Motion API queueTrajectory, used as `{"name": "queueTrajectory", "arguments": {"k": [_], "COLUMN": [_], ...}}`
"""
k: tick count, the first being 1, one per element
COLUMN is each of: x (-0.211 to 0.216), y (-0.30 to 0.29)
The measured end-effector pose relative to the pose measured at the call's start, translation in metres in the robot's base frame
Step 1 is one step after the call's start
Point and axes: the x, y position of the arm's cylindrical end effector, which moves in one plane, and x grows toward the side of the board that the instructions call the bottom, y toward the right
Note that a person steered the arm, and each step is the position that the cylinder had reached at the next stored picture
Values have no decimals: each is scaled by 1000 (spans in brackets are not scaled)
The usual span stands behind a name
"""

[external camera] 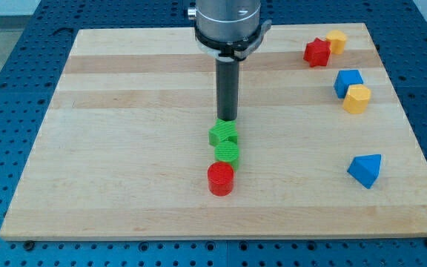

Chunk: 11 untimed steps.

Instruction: Push the red star towards center

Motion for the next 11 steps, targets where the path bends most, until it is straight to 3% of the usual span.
{"name": "queueTrajectory", "arguments": {"k": [2,3,6,7,9,11], "x": [3,-8,-117,-124,-133,-128], "y": [1,43,197,201,136,106]}}
